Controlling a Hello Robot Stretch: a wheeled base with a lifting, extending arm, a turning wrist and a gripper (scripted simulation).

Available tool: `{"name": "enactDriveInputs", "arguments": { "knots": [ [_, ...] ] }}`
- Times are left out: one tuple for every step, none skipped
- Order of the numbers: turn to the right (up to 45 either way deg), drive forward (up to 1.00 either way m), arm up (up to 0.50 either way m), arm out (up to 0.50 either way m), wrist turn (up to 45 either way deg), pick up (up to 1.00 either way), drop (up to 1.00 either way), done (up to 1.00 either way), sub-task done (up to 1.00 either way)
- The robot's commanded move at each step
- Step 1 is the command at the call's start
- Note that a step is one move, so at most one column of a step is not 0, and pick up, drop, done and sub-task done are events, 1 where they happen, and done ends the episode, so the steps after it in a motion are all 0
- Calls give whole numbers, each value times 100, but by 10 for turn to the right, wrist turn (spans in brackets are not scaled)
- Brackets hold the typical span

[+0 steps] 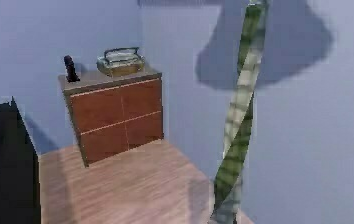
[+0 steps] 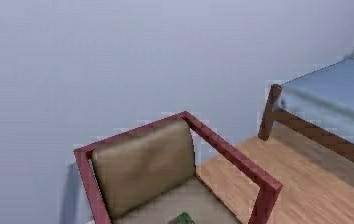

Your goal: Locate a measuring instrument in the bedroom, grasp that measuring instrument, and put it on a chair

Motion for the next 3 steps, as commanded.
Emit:
{"name": "enactDriveInputs", "arguments": {
  "knots": [
    [-270,0,0,0,0,0,0,0,0],
    [0,30,0,0,0,0,0,0,0],
    [-60,0,0,0,0,0,0,0,0]
  ]
}}
